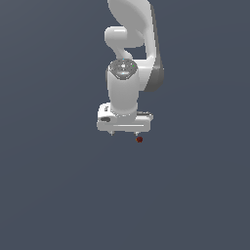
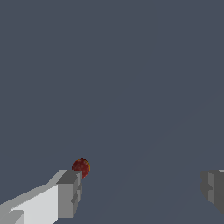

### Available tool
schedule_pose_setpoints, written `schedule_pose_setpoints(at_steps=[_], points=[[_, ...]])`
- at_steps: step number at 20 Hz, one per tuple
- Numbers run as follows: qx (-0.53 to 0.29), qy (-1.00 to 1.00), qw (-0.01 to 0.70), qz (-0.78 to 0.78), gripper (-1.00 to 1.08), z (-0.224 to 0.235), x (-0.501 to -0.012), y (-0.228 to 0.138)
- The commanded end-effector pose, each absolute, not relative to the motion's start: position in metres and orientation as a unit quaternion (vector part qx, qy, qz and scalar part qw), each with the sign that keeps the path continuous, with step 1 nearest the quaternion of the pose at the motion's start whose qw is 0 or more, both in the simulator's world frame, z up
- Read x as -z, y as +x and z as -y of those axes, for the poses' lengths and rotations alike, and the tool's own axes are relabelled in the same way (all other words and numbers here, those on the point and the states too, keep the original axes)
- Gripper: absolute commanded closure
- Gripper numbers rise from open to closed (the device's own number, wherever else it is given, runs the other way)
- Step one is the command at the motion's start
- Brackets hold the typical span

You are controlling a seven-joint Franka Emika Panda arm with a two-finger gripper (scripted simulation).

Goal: Pick up the object and move it to a goal position.

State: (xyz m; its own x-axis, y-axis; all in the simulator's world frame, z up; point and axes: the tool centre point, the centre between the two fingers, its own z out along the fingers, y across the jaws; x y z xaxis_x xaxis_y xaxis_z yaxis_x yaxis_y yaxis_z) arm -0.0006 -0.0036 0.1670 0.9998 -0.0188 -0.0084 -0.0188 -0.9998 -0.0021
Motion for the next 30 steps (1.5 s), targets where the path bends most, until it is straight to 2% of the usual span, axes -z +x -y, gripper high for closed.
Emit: schedule_pose_setpoints(at_steps=[1,18,30], points=[[-0.004,-1.0,0.001,-0.009,-0.92,0.004,-0.167,-0.001],[-0.002,-1.0,0.012,0.012,-0.92,-0.003,-0.165,0.002],[-0.003,-0.992,0.005,0.125,-0.92,-0.018,-0.141,-0.009]])
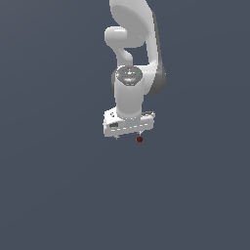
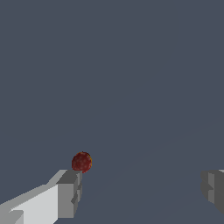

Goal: Pick up the object and move it to a goal position.

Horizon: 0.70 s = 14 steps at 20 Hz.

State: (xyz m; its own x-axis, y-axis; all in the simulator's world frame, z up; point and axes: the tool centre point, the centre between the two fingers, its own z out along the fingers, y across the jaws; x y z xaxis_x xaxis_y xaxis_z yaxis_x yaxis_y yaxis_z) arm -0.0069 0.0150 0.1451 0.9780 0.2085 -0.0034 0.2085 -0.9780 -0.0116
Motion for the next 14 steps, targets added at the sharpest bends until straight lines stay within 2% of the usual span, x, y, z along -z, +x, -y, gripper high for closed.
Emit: schedule_pose_setpoints(at_steps=[1,14], points=[[-0.003,-0.99,0.004,0.14,-0.92,-0.02,-0.138,-0.011],[-0.003,-0.935,-0.002,0.356,-0.92,-0.051,-0.096,-0.038]])
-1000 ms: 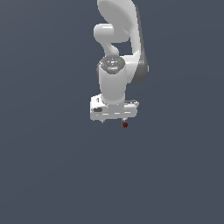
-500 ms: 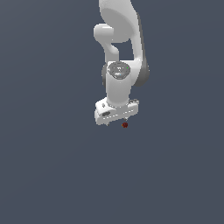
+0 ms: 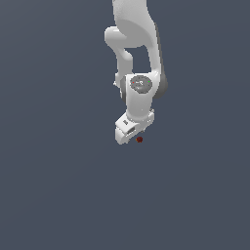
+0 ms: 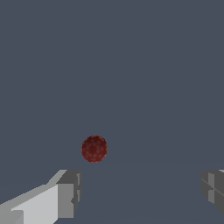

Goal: Pick up the object and move it to a goal position.

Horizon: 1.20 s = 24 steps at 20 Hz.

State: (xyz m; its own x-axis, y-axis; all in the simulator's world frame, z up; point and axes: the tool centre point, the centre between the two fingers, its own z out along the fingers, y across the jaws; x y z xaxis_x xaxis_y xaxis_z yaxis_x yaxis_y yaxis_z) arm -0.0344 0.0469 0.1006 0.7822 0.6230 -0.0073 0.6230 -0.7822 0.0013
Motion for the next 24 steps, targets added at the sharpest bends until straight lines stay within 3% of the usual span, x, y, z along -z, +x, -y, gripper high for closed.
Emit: schedule_pose_setpoints(at_steps=[1,12,24], points=[[0.003,0.928,0.002,-0.372,-0.92,-0.053,-0.093,-0.04],[0.001,0.871,0.001,-0.492,-0.92,-0.074,-0.071,-0.059],[0.0,0.858,0.0,-0.514,-0.92,-0.078,-0.064,-0.064]])
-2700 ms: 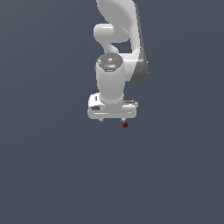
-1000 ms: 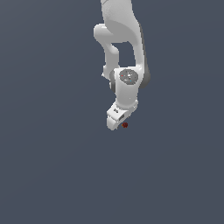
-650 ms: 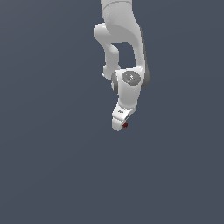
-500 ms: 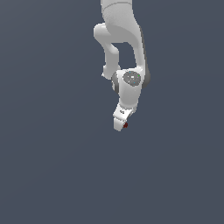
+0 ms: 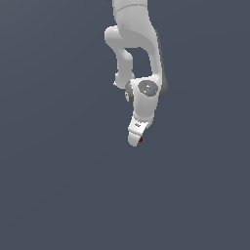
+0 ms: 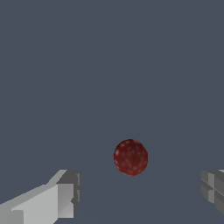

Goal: Pick up the object and move it to a goal position.

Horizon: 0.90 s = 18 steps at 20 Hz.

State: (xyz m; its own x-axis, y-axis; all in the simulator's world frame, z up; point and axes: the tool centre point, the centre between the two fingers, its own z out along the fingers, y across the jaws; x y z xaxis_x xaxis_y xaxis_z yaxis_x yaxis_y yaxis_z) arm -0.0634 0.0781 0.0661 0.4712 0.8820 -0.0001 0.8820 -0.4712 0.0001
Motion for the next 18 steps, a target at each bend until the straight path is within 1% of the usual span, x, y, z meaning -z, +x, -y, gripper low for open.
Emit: schedule_pose_setpoints(at_steps=[1,10,15,16,18], points=[[0.0,0.858,0.0,-0.514,-0.92,-0.078,-0.062,-0.064],[0.0,0.856,0.0,-0.516,-0.92,-0.078,-0.024,-0.065],[0.0,0.856,0.0,-0.517,-0.92,-0.078,-0.017,-0.064],[0.0,0.856,0.0,-0.517,1.08,-0.078,-0.017,-0.064],[0.0,0.856,0.0,-0.517,1.08,-0.078,-0.017,-0.064]])
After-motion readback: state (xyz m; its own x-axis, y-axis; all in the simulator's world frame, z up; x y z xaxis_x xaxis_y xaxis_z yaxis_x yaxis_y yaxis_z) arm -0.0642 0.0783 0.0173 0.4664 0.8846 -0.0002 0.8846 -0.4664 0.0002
